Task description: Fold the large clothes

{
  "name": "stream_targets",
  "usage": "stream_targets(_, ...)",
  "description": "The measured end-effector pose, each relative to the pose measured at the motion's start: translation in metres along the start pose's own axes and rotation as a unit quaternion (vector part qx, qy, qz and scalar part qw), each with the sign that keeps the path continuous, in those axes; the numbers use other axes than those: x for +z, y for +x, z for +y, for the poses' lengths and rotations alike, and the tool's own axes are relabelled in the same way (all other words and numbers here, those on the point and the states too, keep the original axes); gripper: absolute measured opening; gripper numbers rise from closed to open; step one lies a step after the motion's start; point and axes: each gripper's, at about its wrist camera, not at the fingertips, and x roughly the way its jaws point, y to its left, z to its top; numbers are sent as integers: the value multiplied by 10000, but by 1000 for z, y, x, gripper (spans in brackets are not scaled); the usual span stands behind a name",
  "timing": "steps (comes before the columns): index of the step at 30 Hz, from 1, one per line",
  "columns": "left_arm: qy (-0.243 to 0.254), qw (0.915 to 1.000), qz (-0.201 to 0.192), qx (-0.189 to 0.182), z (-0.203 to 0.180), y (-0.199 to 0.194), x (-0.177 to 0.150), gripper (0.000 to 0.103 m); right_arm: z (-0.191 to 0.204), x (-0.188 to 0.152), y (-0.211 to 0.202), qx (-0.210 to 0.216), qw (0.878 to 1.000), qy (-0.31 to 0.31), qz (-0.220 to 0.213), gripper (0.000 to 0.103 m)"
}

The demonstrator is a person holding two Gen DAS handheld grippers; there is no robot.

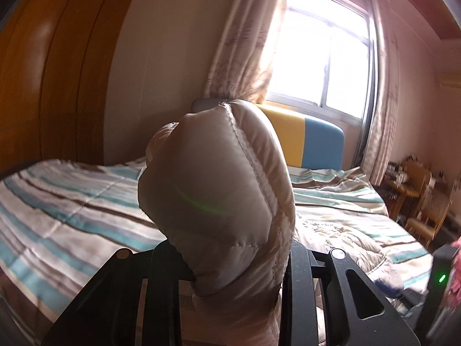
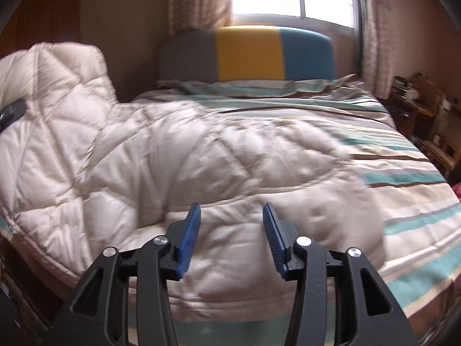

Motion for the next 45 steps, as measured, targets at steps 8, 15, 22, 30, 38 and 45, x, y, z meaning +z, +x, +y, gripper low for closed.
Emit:
stream_targets(8,643,9978,-61,-140,-35,8,-4,27,-71,-1,-11,-733,9956,583,-45,50)
stream_targets(15,936,9950,-41,-353,-67,15,-8,27,-107,-9,-33,-1266,9886,802,-131,50)
stream_targets(22,1428,9874,-70,-683,-110,20,-19,28,-125,-16,-38,-1380,9852,1018,-63,50)
stream_targets(30,1987,9754,-28,-951,-156,32,-39,30,-136,-21,-53,-1411,9819,1265,-51,50)
stream_targets(38,2673,9532,190,-1399,-202,46,-74,33,-152,-26,-65,-1450,9782,1488,-46,50)
stream_targets(45,3168,9284,428,-1893,-230,56,-108,39,-164,-29,-72,-1296,9776,1655,-61,50)
